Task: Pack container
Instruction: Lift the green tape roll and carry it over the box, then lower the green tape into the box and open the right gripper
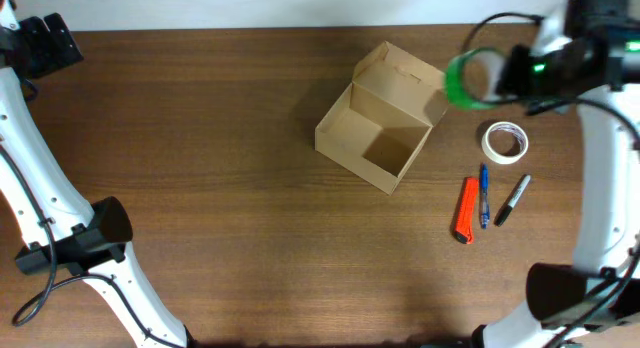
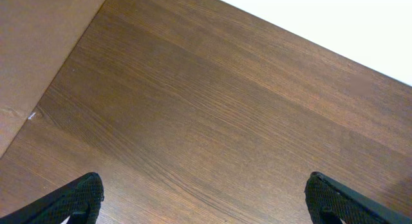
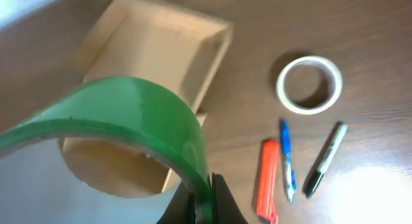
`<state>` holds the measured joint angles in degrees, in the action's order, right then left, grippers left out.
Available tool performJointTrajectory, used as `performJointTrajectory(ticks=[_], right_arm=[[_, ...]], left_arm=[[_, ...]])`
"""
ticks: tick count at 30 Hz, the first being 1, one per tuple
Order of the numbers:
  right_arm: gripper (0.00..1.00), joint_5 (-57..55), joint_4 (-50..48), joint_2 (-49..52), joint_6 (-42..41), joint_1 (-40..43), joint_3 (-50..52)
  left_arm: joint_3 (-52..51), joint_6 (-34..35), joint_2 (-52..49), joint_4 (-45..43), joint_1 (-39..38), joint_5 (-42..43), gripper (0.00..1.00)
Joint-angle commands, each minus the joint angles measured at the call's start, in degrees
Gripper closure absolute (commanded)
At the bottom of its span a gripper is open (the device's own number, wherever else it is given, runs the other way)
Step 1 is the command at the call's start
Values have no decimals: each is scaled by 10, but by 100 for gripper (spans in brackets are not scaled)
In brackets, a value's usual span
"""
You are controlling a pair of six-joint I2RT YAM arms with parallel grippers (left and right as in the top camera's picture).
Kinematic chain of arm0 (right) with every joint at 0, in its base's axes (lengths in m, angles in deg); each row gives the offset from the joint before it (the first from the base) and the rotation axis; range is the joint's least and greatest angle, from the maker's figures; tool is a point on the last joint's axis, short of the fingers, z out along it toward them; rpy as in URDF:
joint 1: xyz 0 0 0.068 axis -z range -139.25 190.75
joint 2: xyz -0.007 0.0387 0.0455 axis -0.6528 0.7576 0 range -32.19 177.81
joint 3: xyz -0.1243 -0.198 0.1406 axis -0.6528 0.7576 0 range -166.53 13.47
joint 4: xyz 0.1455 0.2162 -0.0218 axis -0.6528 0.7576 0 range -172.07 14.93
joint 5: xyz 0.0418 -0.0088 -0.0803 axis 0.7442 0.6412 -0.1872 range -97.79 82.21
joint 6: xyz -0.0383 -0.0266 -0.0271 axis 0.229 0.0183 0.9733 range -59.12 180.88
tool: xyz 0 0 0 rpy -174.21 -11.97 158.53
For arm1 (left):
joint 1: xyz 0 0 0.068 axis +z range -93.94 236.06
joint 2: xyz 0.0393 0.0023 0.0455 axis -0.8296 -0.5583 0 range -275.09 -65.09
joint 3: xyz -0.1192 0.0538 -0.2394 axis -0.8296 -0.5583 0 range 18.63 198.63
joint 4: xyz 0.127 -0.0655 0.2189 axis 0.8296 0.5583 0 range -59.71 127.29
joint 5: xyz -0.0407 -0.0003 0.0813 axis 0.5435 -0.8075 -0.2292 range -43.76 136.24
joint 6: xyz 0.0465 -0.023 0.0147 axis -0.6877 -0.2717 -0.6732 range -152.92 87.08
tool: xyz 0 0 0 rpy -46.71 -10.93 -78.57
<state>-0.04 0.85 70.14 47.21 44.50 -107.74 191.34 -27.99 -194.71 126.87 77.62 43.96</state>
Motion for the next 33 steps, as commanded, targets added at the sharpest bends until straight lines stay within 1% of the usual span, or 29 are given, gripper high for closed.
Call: performJointTrajectory(ticks=[1,5,8,11,16,21,33], right_arm=[[96,-37,18,-8,30,-74,-10],[96,-56,5,4,47,-158,-9],[97,-61,-9,32,47,-196,-9],[96,-61,-31,71,54,-214,-9],[96,-61,-54,145,98,-217,-9],[97,-61,-71,196,141,-217,-9],[96,-62,-132,250,150,-216,-9]], left_arm=[[-2,-5,17,1,2,6,0],[-2,-5,17,1,3,6,0],[-2,-5,17,1,3,6,0],[-2,-5,17,1,2,6,0],[-2,-5,17,1,2,6,0],[-2,-5,17,1,2,6,0],[-2,-5,17,1,2,6,0]])
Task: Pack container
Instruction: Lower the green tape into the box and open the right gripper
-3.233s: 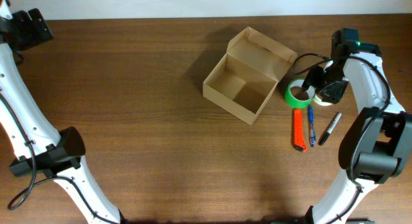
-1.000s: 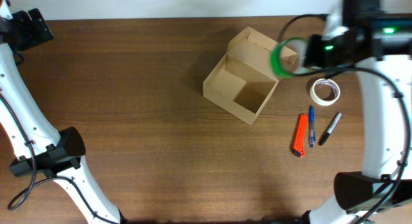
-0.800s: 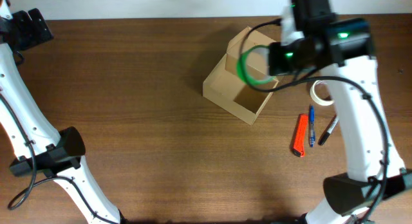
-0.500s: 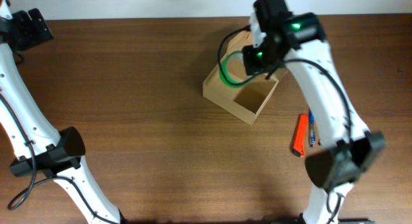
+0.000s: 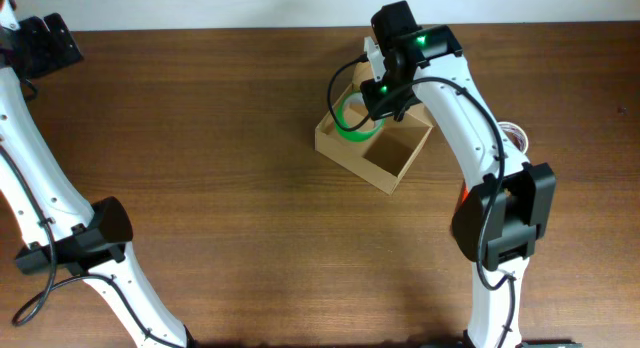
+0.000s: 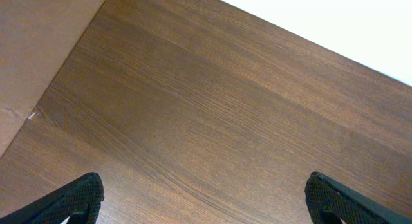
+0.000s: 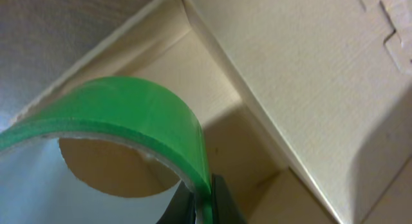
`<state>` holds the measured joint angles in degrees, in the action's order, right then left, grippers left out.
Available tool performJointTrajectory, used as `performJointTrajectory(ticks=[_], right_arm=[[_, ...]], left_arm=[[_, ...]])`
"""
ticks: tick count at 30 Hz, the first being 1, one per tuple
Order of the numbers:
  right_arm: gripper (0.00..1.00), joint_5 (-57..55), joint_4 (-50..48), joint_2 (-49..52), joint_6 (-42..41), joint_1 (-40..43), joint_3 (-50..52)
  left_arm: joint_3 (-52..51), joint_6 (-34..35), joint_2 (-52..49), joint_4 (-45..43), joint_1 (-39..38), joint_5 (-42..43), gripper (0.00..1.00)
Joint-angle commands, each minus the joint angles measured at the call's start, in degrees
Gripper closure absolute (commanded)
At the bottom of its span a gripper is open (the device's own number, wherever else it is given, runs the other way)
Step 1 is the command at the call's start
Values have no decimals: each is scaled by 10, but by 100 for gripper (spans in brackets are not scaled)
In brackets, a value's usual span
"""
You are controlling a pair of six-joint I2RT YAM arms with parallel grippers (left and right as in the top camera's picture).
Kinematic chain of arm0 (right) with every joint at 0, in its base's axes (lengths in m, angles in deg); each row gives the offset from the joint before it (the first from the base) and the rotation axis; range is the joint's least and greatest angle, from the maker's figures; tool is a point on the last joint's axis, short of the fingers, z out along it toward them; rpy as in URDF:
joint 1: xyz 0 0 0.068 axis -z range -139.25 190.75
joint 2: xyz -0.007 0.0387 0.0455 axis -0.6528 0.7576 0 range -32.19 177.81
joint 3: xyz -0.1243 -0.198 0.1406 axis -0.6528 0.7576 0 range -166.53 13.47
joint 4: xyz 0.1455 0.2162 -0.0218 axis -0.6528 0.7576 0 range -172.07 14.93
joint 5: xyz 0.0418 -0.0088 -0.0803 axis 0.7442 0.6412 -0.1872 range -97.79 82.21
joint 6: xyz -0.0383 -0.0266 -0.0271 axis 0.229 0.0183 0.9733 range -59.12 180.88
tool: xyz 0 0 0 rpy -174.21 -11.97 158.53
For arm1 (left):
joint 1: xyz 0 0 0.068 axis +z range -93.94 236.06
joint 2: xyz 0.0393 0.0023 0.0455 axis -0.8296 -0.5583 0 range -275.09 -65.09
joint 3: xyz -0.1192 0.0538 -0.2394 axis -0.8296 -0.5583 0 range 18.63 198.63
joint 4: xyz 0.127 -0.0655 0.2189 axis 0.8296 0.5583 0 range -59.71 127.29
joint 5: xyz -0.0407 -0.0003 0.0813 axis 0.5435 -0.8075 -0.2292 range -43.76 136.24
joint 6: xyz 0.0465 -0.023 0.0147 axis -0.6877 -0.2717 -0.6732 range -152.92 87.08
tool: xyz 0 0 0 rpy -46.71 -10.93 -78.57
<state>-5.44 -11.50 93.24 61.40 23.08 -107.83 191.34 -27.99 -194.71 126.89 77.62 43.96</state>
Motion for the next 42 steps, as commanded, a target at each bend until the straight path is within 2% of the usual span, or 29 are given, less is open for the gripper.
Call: performJointTrajectory(ticks=[1,17,42], right_arm=[[96,-9,-13,25,8,-2,-9],[96,-18,-45,75,7,31,-9],[96,17,-66,97,5,30,-9]], left_arm=[[-2,-5,17,1,2,6,0],[-2,-5,17,1,2,6,0],[-2,-5,17,1,2,6,0]])
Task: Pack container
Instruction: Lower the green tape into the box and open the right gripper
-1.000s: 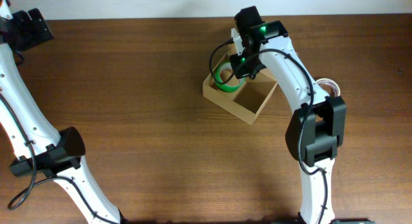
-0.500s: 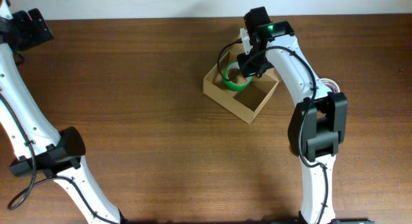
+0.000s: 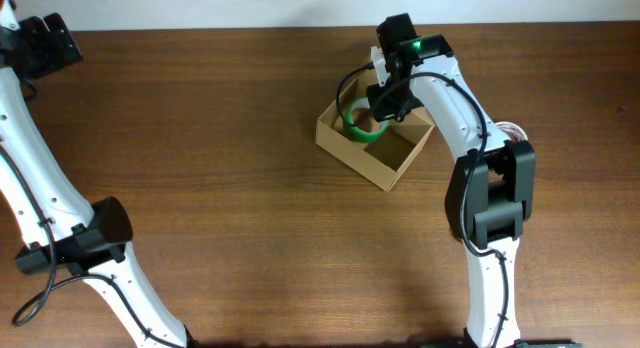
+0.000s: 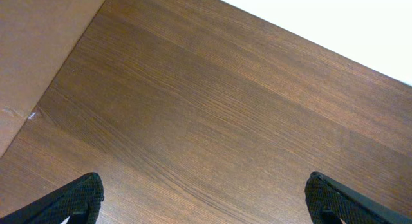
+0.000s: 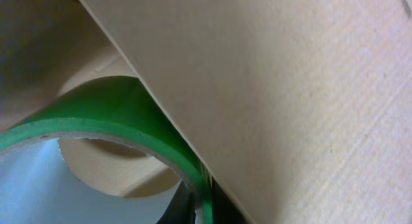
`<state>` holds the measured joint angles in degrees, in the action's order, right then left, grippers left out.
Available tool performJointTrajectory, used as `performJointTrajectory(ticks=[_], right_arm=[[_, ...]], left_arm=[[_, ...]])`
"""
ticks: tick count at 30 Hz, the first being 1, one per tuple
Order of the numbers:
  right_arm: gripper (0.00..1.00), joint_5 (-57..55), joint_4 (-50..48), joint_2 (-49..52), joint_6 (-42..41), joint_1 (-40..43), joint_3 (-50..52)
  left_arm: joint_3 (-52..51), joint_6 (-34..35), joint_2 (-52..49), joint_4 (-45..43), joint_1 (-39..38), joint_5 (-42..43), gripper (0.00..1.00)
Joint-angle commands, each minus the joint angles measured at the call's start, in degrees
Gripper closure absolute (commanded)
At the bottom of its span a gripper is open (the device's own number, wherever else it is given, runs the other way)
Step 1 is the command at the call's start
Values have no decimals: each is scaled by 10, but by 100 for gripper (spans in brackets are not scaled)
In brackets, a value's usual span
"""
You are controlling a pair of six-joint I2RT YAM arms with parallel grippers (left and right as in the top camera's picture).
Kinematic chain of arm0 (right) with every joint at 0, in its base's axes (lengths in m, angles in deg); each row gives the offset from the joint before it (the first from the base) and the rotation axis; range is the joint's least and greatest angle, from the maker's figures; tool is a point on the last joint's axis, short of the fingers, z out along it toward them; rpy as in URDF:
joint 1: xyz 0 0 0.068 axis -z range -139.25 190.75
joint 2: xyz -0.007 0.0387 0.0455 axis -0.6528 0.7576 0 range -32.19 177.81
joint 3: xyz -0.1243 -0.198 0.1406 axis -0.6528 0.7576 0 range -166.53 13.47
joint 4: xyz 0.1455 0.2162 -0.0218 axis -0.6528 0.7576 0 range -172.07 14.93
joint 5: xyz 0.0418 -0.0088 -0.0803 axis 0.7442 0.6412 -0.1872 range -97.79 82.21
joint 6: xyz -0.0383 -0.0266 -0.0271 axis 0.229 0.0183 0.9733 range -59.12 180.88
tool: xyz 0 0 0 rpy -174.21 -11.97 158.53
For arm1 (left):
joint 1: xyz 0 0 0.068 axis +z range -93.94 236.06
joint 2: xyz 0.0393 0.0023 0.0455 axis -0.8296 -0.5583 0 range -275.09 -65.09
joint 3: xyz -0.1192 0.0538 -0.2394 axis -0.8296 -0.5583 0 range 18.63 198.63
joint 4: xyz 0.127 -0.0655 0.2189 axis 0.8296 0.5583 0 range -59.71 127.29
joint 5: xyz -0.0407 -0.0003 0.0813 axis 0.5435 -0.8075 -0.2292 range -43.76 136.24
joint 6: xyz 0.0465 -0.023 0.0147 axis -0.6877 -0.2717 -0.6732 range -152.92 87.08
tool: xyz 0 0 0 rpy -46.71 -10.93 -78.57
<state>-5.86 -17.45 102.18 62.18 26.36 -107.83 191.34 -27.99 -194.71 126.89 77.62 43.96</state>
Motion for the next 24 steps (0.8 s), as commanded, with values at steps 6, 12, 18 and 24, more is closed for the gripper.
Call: performJointTrajectory(ticks=[6,12,18,24], right_arm=[[96,30,-14,7,-2,-3,-9],[74,30,-11,7,-2,-5,-9],[73,30,-10,7,-2,-10,-9],[74,30,-7,-1,0,-17,-9]], left_arm=[[-2,-5,17,1,2,6,0],[-2,-5,17,1,2,6,0],[-2,-5,17,1,2,6,0],[-2,-5,17,1,2,6,0]])
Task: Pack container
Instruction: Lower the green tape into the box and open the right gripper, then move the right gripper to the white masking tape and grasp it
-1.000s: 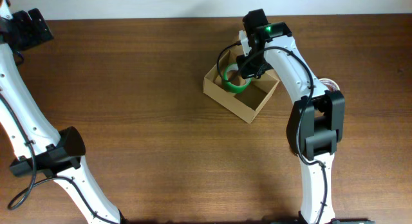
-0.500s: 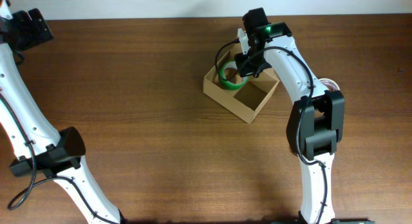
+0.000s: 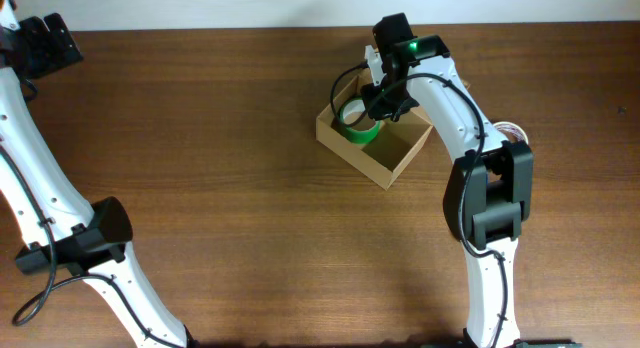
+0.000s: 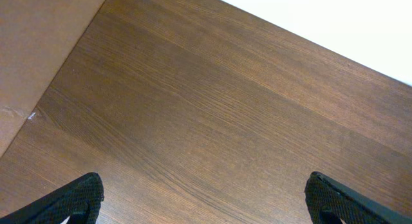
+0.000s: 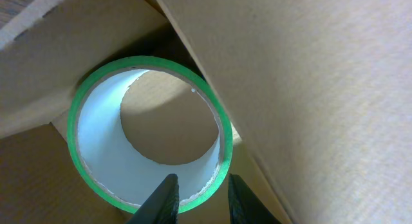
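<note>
An open cardboard box (image 3: 388, 172) stands on the brown table, its lid (image 5: 309, 89) raised at the far side. A green tape roll (image 5: 84, 114) lies flat in the box's left part, also seen from overhead as a green ring (image 3: 362, 134). My right gripper (image 5: 203, 199) hangs just over the roll, open, one finger inside the ring and one outside its rim. From overhead the right gripper (image 3: 380, 100) is over the box's far side. My left gripper (image 4: 206, 201) is open over bare wood, far from the box.
A white tape roll (image 3: 514, 132) peeks out to the right of my right arm, which hides the things lying in front of it. The left arm (image 3: 40, 43) stays at the table's far left corner, beside a tan surface (image 4: 32, 50).
My right gripper has opened and let go of the green tape roll, which now lies flat on the box floor. The left arm has not moved.
My right gripper first held the green roll in the air to the right of the box, above the white tape and pens. Then it held the roll over the box, then low inside by the lid. Now the roll rests in the box, released.
</note>
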`<state>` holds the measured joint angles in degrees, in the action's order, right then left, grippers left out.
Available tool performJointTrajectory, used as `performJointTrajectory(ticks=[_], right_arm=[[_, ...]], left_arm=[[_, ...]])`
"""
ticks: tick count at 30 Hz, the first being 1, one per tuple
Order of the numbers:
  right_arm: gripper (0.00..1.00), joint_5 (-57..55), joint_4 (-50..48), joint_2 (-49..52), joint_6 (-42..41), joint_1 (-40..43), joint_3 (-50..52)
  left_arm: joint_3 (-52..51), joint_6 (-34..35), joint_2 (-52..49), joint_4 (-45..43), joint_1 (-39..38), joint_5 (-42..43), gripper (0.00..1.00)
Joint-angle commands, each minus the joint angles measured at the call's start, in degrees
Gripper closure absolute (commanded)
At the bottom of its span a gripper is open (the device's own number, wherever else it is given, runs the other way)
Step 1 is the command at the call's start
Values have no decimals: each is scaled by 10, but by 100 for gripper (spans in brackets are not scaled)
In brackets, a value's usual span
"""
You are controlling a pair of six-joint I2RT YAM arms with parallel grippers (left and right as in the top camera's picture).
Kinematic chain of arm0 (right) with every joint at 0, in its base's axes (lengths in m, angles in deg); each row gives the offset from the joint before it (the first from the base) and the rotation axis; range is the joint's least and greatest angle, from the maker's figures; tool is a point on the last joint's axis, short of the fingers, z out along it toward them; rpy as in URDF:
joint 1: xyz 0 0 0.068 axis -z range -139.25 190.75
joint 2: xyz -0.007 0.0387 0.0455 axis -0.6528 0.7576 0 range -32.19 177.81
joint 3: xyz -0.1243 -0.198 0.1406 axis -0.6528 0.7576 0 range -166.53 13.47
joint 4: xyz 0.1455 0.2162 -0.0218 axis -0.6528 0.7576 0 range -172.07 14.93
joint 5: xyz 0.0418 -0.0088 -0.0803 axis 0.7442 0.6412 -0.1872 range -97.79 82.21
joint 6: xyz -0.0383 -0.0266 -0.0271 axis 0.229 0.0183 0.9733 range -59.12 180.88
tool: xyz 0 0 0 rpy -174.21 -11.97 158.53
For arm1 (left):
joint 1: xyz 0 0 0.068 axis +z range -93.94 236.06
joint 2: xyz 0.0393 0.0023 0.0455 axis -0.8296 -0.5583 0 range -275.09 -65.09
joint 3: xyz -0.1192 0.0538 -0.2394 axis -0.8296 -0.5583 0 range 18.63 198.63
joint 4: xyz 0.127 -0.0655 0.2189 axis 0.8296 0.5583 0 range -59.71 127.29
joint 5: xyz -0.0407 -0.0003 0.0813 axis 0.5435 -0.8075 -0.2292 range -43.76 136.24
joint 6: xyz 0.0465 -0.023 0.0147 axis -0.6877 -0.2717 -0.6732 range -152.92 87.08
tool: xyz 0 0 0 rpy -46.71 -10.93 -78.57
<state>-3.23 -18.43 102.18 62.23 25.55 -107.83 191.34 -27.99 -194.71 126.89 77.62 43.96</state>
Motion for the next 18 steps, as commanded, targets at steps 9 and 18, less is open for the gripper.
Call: performJointTrajectory(ticks=[9,18], right_arm=[[72,-23,79,-123,14,-36,-95],[63,-216,221,-248,29,-18,-231]], left_arm=[[-2,-5,17,1,2,6,0],[-2,-5,17,1,2,6,0]])
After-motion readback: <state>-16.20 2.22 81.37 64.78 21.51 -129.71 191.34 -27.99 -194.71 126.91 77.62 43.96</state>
